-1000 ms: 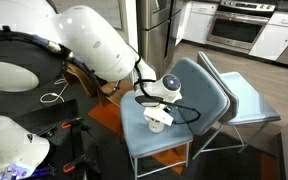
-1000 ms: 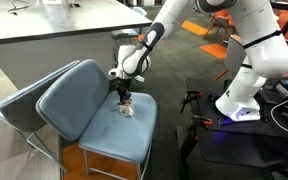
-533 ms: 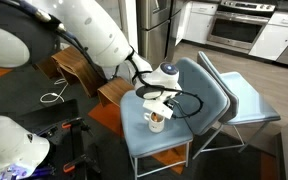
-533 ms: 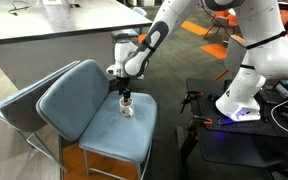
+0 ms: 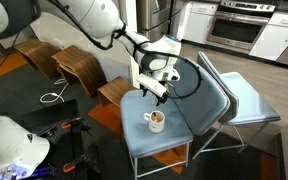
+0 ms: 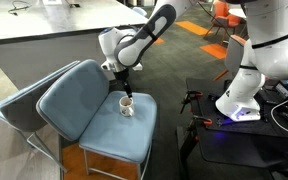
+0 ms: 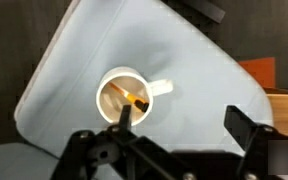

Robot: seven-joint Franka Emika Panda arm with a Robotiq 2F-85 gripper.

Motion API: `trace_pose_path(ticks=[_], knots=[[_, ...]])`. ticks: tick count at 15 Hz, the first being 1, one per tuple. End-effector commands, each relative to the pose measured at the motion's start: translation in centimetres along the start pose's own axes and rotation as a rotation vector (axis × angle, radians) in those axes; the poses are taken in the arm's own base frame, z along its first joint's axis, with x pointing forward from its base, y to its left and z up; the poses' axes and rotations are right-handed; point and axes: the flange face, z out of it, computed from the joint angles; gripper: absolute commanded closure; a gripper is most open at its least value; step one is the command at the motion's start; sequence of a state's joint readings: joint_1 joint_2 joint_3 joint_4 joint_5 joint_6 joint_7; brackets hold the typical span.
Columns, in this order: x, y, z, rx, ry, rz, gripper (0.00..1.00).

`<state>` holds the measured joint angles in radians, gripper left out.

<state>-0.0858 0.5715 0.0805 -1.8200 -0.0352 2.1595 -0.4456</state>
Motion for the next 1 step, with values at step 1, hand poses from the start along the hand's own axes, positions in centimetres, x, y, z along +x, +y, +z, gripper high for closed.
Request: trace_pose_path(ticks=[1], knots=[[0.37,0.08,-1.46,0.020,-0.068,0.054,0.00]])
